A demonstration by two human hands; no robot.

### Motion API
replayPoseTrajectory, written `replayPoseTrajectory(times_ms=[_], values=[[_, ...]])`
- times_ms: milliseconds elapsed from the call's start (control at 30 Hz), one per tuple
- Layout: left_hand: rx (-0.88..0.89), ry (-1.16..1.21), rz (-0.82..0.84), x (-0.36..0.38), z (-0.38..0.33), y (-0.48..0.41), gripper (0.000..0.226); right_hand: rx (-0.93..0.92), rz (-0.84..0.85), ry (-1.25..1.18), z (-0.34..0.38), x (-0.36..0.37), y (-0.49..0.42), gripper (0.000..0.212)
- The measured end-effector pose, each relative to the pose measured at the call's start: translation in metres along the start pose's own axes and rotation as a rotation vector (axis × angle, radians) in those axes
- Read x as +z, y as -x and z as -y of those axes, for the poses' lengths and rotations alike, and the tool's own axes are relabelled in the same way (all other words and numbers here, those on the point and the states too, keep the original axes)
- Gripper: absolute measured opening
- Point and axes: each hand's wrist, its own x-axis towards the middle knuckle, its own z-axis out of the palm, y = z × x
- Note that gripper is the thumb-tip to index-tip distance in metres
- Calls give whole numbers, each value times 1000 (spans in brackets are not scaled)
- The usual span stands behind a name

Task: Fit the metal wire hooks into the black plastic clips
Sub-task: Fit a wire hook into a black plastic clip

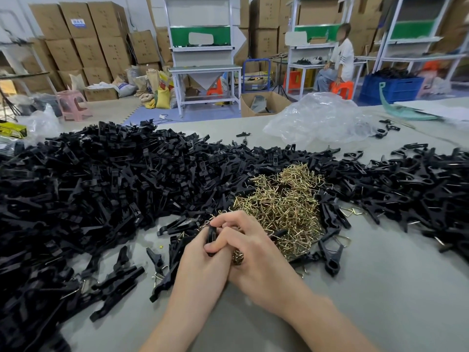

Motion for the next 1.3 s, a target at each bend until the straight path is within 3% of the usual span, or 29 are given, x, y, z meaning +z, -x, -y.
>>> replayPoseTrajectory(times_ms=[200, 333, 533, 700, 933, 1167, 1300], values=[[-34, -93, -78, 3, 3, -4, 23, -8, -14, -35, 3, 2, -1, 34], [-43, -65, -122, 5, 1, -2, 36, -43, -47, -21, 3, 2, -2, 45], [-45, -19, -144, 6, 1, -3, 25, -41, -64, 8, 4, 4, -1, 49], [-7, -10, -111, 5, 4, -3, 24, -48, -67, 55, 4, 3, -1, 48], [107, 70, -16, 1, 6, 0, 18, -61, -75, 57, -5, 1, -1, 30], [194, 136, 71, -3, 9, 8, 47, 79, -283, 35, -10, -13, 2, 29], [103, 256, 58, -1, 5, 12, 47, 341, -498, -295, -3, -35, 12, 25]])
